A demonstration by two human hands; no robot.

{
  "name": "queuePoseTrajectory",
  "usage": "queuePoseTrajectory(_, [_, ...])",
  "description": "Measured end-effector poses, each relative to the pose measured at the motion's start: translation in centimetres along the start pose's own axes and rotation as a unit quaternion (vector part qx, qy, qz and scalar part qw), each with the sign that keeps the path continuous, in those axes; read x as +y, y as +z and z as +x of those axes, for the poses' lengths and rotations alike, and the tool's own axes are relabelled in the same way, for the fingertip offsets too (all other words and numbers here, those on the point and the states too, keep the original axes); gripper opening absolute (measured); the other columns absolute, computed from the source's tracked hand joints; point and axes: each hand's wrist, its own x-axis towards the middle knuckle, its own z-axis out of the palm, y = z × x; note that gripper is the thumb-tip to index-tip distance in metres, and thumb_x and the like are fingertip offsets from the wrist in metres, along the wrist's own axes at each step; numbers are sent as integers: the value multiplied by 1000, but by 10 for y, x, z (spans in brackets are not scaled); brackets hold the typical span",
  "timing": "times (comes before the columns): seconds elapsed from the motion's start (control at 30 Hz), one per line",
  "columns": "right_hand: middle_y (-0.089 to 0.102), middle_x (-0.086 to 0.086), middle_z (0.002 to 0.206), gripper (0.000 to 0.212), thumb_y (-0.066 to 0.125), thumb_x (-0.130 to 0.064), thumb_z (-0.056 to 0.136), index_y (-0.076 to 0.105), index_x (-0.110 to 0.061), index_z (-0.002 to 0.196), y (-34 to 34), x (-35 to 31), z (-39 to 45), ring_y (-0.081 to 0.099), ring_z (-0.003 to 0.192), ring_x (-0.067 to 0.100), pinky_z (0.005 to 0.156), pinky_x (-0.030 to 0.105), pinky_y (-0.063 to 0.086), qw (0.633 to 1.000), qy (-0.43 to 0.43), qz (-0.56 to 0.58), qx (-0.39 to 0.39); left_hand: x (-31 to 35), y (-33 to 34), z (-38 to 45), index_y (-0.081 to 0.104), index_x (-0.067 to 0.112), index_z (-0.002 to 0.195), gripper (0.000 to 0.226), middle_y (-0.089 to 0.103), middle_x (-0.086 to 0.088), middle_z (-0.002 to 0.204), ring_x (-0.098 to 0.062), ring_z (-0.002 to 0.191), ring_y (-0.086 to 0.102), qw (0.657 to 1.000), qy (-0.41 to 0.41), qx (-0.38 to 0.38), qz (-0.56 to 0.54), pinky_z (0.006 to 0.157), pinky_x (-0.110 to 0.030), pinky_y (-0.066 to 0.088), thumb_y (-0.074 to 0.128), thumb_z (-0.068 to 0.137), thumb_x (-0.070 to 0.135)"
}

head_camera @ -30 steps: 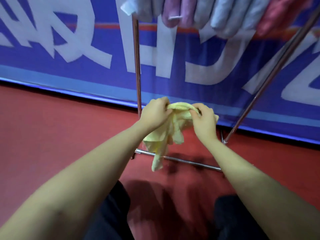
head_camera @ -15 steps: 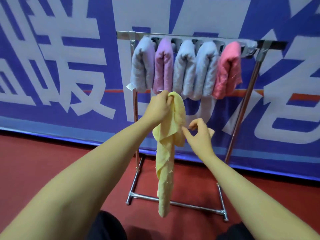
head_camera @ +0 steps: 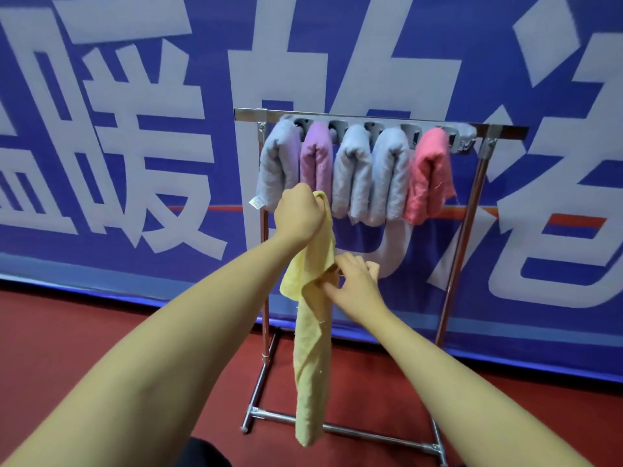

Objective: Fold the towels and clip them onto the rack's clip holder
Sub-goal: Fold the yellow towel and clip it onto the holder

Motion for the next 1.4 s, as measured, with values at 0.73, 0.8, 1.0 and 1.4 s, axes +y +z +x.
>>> queuePoseTrajectory(0.73, [41, -7, 104, 54, 61, -48, 79, 34, -43, 126, -55, -24, 55, 44, 98, 12, 90, 32, 32, 997, -25, 62, 49, -25, -25, 23, 66, 9, 108, 26, 68, -2, 103, -18, 94, 61, 993, 58, -47, -96, 72, -21, 43, 46, 92, 11])
queuePoseTrajectory(0.8, [34, -5, 103, 50, 66, -40, 77, 46, -36, 123, -51, -17, 56, 39, 104, 18, 85, 33, 27, 992, -40, -118, 3, -23, -24, 22, 67, 11, 105, 25, 66, 0, 94, -13, 81, 58, 991, 67, -61, -100, 61, -16, 38, 47, 91, 12])
queuePoseTrajectory(1.0, [44, 1, 81, 18, 58, -20, 83, 64, -6, 74, -48, -26, 71, 50, 91, 23, 81, 42, 36, 998, 14, 26, 59, -28, -16, 13, 46, 15, 127, 34, 64, -1, 108, -18, 103, 58, 979, 53, -114, -158, 84, -30, 47, 46, 94, 23])
queuePoseTrajectory(1.4, [40, -4, 77, 24, 61, -23, 84, 55, -8, 67, -57, -25, 89, 50, 86, 24, 85, 46, 41, 992, 24, 67, 103, -76, 42, -52, 54, 11, 92, 15, 62, -8, 95, -27, 96, 56, 975, 1, -209, -77, 87, -33, 33, 50, 85, 24])
